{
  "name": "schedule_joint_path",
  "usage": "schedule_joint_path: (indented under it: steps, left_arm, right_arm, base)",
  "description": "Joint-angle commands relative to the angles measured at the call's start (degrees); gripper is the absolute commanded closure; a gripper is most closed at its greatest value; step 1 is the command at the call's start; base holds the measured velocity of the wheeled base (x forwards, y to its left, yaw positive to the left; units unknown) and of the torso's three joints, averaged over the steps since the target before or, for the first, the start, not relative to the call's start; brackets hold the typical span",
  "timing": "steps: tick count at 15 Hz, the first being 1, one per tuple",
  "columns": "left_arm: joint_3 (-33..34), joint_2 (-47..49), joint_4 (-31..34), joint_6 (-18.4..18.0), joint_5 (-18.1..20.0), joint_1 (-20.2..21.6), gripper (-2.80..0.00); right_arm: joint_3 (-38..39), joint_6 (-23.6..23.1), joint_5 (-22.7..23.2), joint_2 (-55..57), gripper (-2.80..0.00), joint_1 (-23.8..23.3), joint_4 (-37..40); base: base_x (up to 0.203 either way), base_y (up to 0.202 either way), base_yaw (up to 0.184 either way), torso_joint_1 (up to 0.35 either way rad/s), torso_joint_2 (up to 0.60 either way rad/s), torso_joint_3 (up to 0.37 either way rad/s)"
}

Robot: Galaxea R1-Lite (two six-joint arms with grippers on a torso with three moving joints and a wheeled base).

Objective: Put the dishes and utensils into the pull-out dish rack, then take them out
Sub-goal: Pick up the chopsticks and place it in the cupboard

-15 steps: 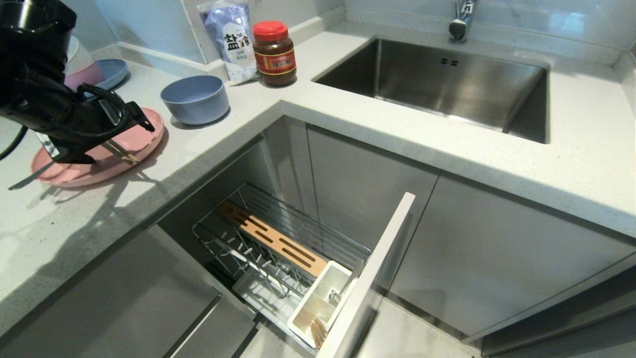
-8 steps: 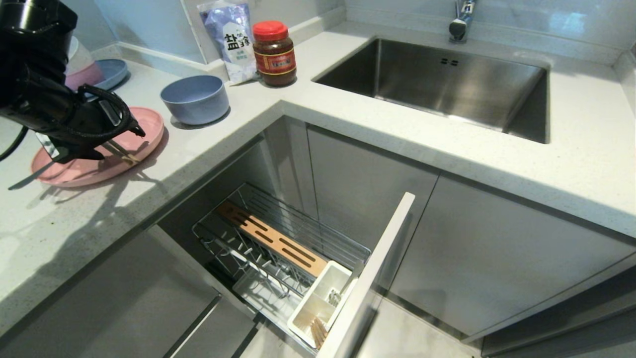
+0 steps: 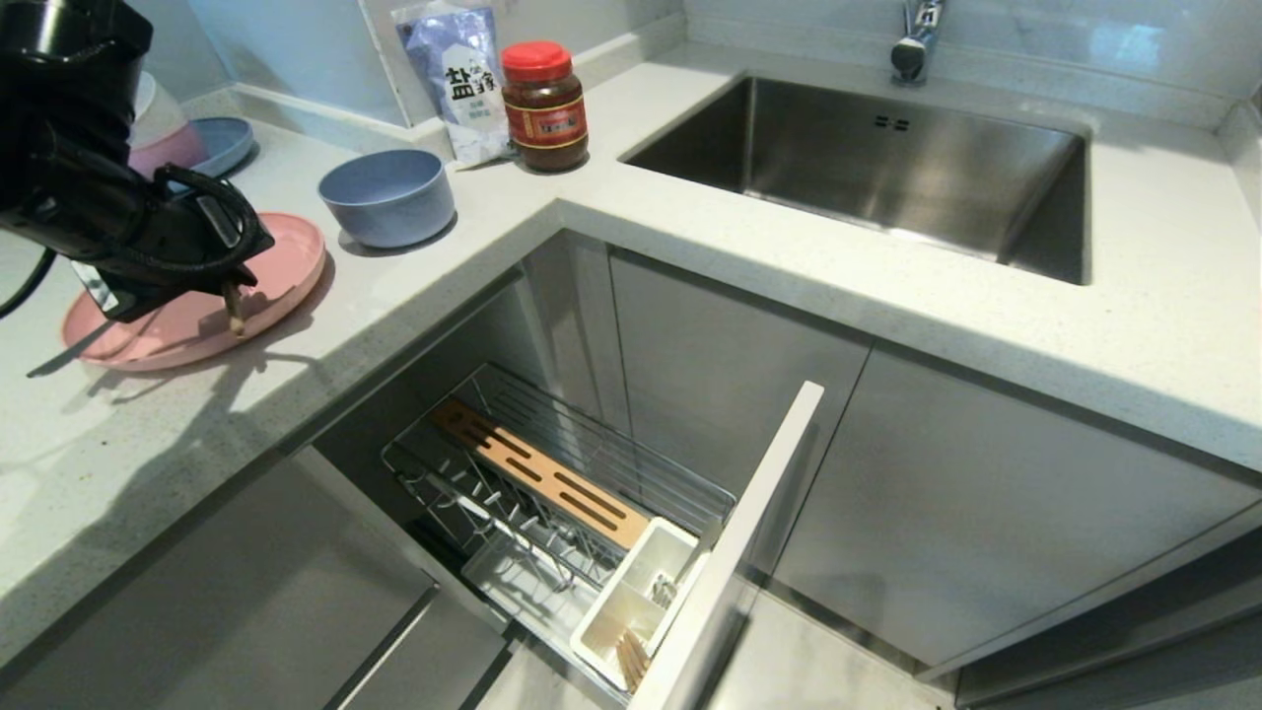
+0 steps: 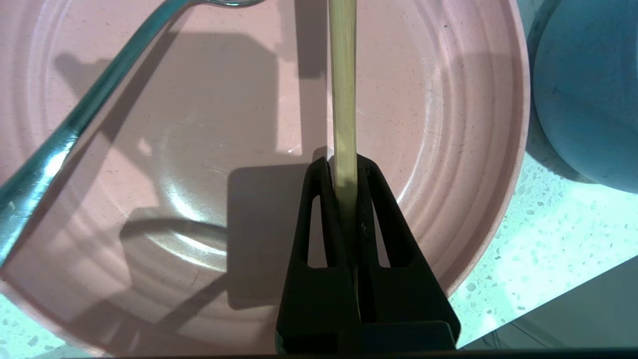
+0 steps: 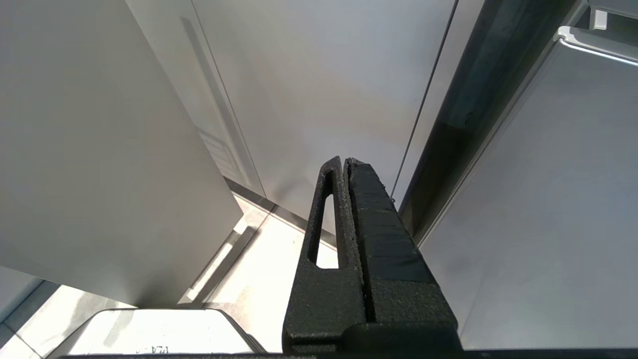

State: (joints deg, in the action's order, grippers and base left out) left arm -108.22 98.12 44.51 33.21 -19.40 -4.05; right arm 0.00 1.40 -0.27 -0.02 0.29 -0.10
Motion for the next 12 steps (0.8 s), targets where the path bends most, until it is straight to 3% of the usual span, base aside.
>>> schedule_joint_path:
  steps: [1, 7, 12]
  left_arm:
    - [0.02, -0.48, 0.23, 0.19, -0.55, -0.03, 0.0]
    - [0.01, -6.16, 0.15, 0.44, -1.04, -0.81, 0.0]
    - [-0.37, -14.08, -0.05, 4.28, -1.08, -4.66, 0.0]
  right_arm:
    - [0.09, 0.0, 0.0, -0.2, 0.0, -0.02, -0.07]
    - [0.09, 0.0, 0.0, -0.24, 0.0, 0.02, -0.01]
    - [0.09, 0.0, 0.0, -0.24, 0.0, 0.06, 0.01]
  base:
    - [0.0, 0.0, 0.0, 0.0, 0.0, 0.0]
    - [0.0, 0.0, 0.0, 0.0, 0.0, 0.0]
    - [0.0, 0.0, 0.0, 0.0, 0.0, 0.0]
